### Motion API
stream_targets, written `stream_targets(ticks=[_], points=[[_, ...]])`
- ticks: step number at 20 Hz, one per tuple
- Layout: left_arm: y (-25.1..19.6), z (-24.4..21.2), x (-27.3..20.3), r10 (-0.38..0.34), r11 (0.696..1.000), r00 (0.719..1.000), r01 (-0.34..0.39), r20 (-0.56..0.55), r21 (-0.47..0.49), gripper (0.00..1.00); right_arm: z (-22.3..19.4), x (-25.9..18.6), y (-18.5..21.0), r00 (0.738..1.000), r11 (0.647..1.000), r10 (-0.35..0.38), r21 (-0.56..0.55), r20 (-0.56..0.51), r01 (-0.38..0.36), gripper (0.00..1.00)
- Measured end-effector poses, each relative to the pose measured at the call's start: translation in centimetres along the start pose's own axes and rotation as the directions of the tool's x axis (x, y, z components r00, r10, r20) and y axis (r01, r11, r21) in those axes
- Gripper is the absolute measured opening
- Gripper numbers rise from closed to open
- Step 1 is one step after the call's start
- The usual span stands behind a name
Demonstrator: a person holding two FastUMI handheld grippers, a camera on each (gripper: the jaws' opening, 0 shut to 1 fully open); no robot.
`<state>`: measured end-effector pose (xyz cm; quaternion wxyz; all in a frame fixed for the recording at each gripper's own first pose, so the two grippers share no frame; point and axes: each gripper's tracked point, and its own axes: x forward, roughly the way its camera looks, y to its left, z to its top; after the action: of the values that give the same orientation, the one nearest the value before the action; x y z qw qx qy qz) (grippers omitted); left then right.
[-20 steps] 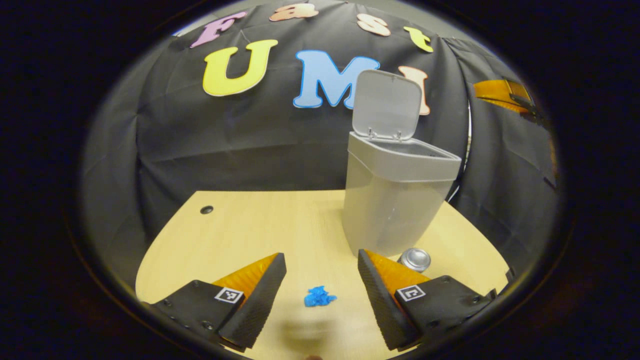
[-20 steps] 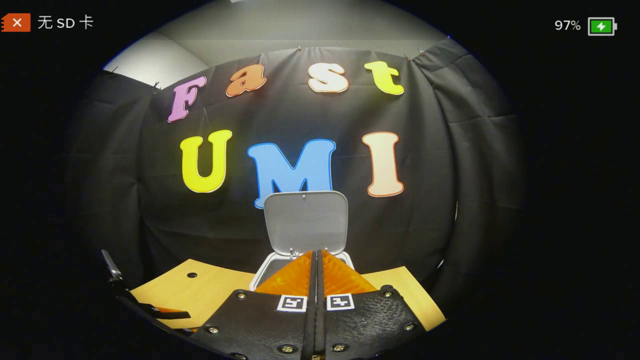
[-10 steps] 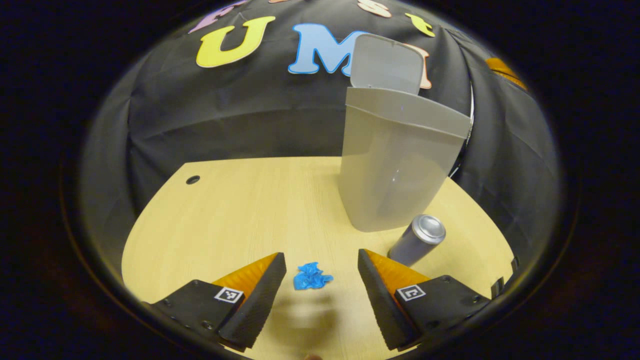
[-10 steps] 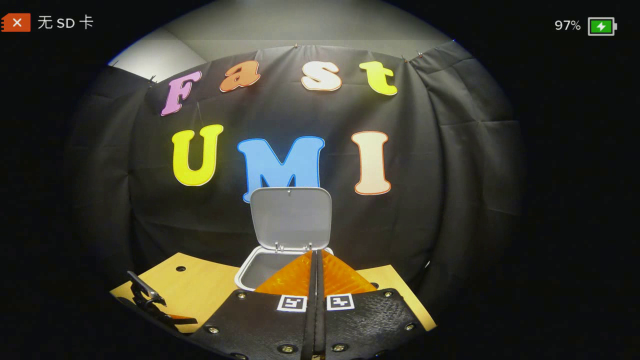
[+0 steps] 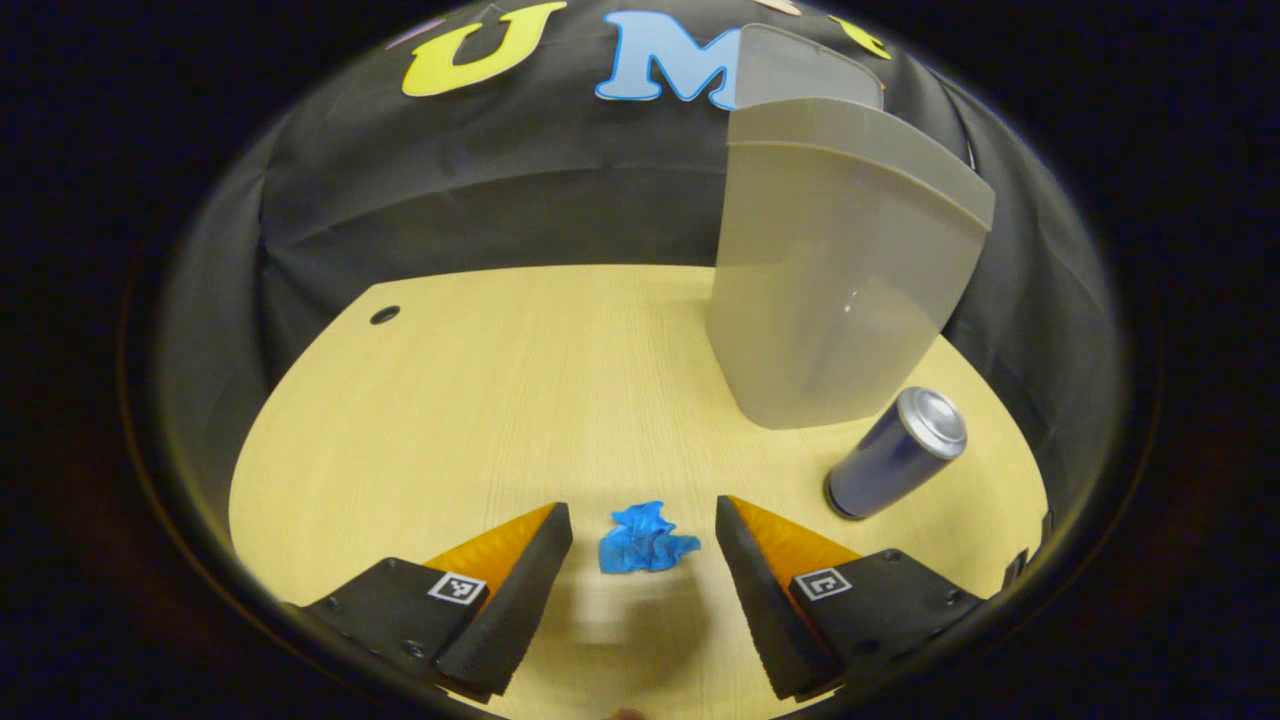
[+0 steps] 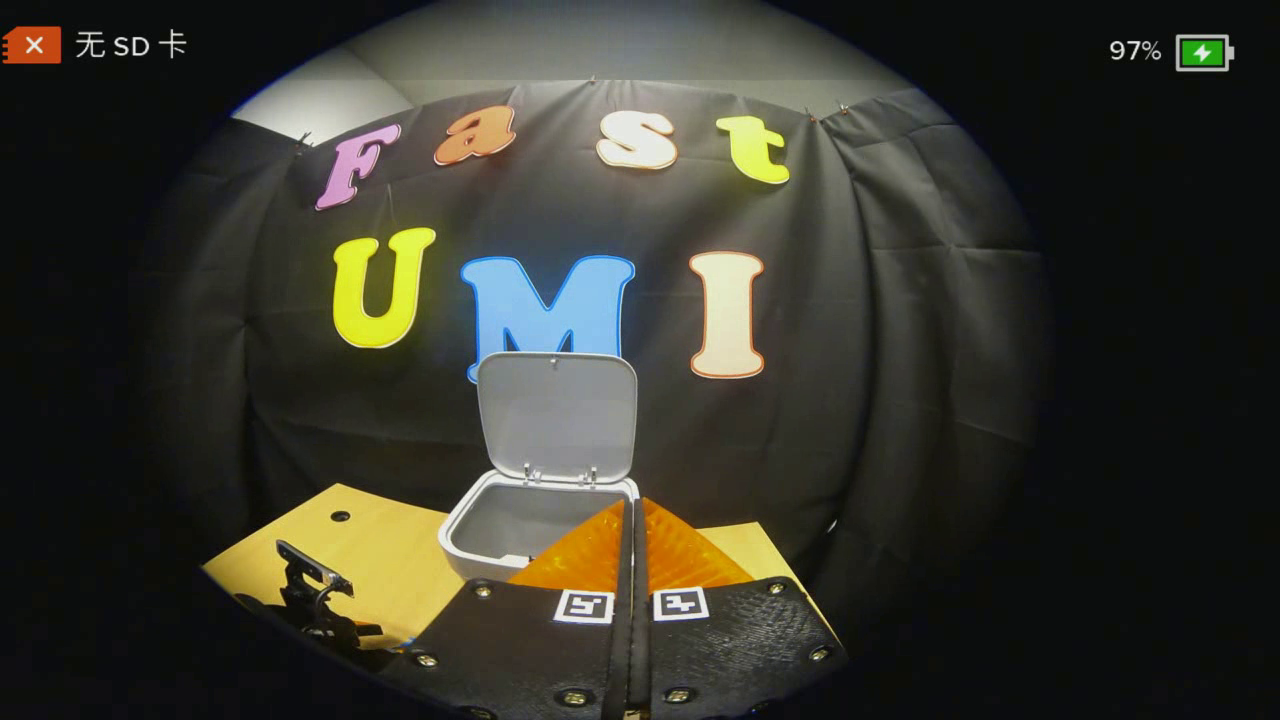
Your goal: Press the lid of the desktop garbage bin to open it, pick up the crumpled paper on the desktop and throw it into the bin, then pick up the pop can on the desktop and drop it into the bin, and finally close the garbage bin lid.
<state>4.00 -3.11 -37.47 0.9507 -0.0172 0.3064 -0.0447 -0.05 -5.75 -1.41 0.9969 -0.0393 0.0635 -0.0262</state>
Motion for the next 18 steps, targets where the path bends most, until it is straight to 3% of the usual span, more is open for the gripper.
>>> stream_targets(ticks=[18], points=[[1.4,-1.8,2.6,0.001,0.999,0.996,-0.005,-0.086,-0.049,0.96,-2.2,1.5,-1.7,0.997,1.000,-0.025,-0.002,-0.068,0.025,0.00]])
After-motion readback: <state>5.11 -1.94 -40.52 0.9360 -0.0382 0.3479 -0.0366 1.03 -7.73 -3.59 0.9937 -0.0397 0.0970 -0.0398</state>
